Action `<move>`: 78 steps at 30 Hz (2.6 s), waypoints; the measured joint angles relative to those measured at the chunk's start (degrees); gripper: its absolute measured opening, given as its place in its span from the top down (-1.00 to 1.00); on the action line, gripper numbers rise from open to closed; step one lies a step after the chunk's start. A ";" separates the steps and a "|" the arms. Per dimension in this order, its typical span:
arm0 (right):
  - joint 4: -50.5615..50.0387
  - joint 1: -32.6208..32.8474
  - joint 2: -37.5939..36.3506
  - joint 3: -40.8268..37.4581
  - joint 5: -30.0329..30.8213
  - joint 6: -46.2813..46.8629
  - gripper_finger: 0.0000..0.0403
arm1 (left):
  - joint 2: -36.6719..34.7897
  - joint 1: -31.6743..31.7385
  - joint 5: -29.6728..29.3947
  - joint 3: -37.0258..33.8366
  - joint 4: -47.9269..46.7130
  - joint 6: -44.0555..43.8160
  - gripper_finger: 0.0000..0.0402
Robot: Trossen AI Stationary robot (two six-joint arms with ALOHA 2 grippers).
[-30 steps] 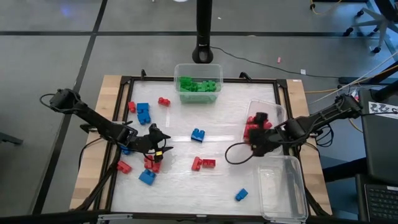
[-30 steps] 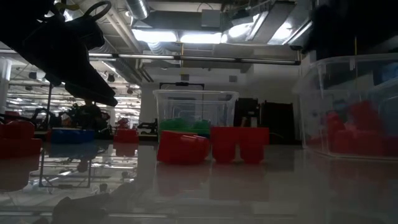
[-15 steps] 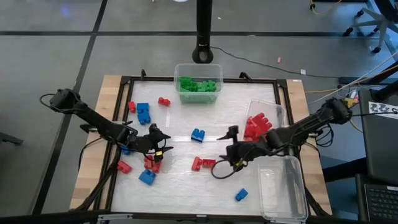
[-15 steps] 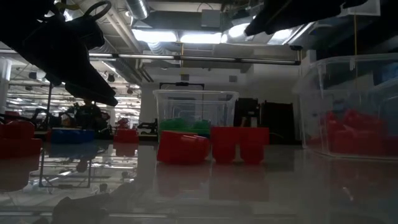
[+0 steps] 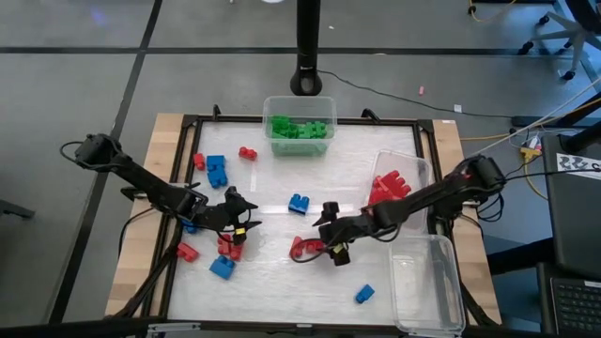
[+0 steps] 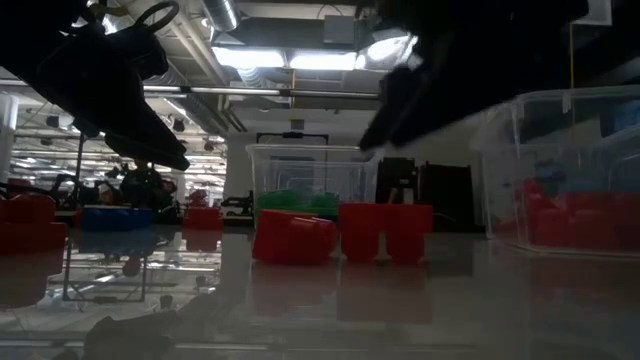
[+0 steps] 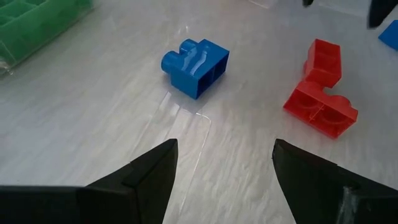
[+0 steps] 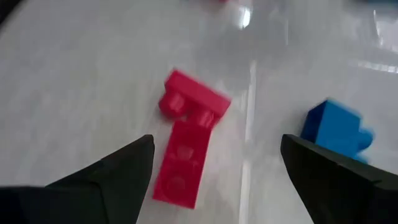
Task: Sort blocks
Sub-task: Put the red game piece into the middle right transparent bin
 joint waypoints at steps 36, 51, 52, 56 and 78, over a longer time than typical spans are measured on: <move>3.48 0.13 12.09 0.00 -0.70 1.12 0.17 | 0.00 0.00 -0.42 0.00 -0.05 0.53 -0.25; -1.40 0.11 1.16 0.04 0.47 -2.25 0.29 | 0.00 0.00 -0.42 0.00 -0.08 0.48 -0.25; -2.39 0.11 -0.39 0.04 1.38 -2.58 0.29 | 0.00 0.00 -0.42 0.00 -0.11 0.46 -0.25; -8.72 0.09 -7.31 0.04 6.70 -3.91 0.33 | 0.00 0.00 -0.42 0.00 -0.08 0.46 -0.25; -59.97 0.07 -38.16 0.09 27.51 13.38 0.28 | 0.00 0.00 -0.42 0.00 -0.18 -0.07 -0.25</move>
